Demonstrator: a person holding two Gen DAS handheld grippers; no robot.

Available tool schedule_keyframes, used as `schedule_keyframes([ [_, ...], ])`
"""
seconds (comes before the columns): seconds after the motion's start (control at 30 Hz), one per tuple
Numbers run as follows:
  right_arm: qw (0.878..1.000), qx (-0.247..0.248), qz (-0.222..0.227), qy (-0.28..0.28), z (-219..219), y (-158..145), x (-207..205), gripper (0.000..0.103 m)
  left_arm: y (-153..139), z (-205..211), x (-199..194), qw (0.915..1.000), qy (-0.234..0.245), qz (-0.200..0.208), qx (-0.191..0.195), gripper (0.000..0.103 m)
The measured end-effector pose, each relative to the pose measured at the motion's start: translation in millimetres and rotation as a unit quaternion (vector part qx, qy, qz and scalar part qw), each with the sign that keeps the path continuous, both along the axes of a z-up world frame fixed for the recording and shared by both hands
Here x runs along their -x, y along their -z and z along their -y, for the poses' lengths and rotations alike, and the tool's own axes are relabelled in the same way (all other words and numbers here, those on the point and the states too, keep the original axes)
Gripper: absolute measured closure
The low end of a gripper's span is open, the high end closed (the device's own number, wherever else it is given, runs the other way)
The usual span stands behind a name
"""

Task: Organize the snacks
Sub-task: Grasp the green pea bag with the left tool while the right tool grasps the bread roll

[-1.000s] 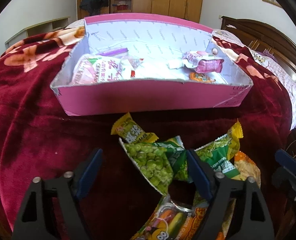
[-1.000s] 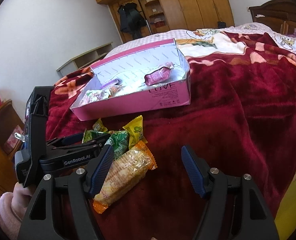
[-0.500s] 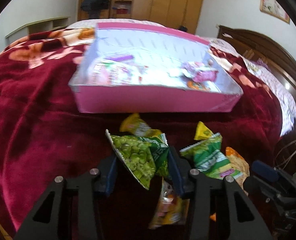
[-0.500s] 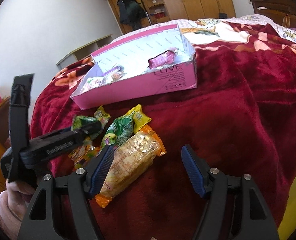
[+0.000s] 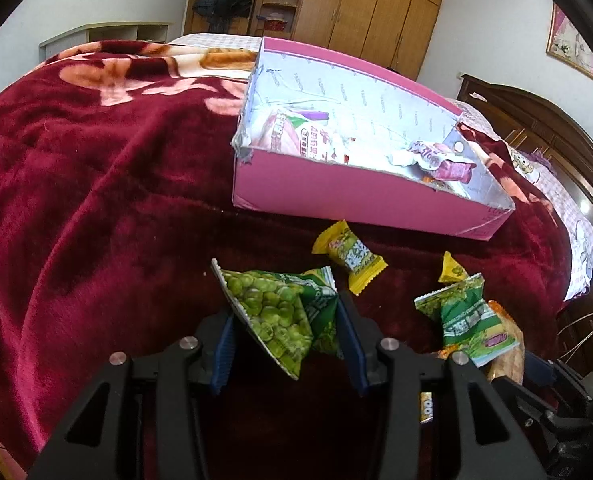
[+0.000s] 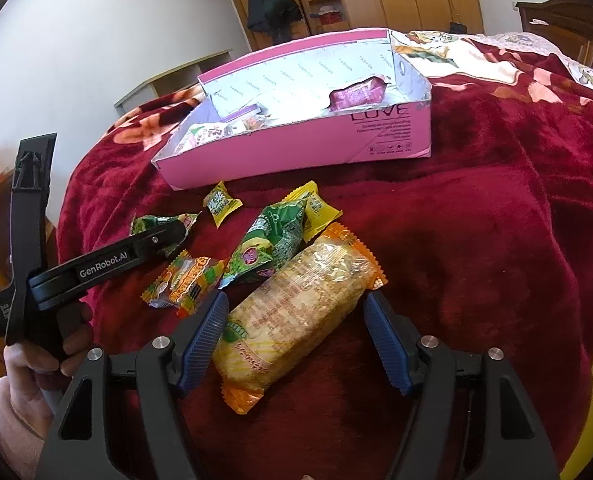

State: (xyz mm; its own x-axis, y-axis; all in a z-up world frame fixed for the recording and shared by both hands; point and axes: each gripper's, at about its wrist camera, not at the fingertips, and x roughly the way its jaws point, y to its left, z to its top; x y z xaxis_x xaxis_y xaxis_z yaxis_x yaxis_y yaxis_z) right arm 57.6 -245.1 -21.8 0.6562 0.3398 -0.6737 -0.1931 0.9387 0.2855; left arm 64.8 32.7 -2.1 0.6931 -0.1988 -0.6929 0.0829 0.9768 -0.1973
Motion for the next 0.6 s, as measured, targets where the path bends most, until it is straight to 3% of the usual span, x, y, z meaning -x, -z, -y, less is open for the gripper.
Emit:
schedule_keyframes([
  [0.2, 0.999, 0.036, 0.012, 0.005, -13.4, 5.7, -0.4, 0.029, 3.4, -4.6, -0.6, 0.9999, 0.003, 0.001, 0.013, 0.055],
  [0.33, 0.999, 0.032, 0.017, 0.009, -12.8, 8.0, 0.1, 0.029, 4.6, -6.3, 0.0, 0.9998, 0.003, 0.002, 0.018, 0.054],
  [0.6, 0.999, 0.019, 0.037, 0.011, -8.7, 3.8, 9.3, 0.045, 4.1, -6.9, 1.3, 0.9998, 0.004, 0.004, 0.020, 0.055],
])
